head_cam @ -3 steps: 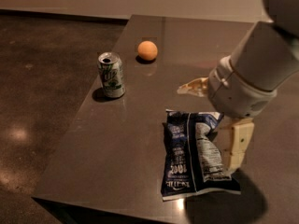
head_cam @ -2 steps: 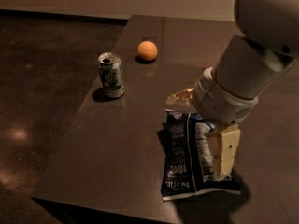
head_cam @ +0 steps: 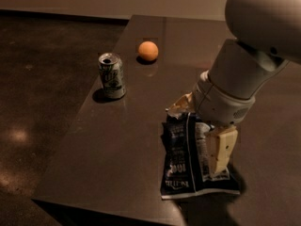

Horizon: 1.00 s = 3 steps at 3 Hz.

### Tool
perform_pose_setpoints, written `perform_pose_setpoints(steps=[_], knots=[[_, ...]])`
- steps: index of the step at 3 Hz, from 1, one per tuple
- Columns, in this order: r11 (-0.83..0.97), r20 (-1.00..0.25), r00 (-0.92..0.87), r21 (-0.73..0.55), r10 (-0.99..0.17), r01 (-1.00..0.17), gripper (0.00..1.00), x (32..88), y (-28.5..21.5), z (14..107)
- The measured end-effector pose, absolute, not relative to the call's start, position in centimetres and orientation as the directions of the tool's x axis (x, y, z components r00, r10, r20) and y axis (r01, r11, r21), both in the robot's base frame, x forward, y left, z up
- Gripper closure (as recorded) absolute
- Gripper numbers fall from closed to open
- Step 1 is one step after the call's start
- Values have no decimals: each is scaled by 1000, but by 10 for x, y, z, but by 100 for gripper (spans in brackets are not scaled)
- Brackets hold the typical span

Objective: Pick blue chip bag

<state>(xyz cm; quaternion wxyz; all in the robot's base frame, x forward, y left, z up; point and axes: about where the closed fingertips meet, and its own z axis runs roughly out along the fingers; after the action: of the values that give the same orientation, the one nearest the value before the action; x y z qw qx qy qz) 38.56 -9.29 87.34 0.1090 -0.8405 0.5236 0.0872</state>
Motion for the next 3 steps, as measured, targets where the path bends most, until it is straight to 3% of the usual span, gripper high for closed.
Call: perform_pose_setpoints(steps=[3], knots=[[-408,-255,418,-92,-872,-908,86,392,-106,885]])
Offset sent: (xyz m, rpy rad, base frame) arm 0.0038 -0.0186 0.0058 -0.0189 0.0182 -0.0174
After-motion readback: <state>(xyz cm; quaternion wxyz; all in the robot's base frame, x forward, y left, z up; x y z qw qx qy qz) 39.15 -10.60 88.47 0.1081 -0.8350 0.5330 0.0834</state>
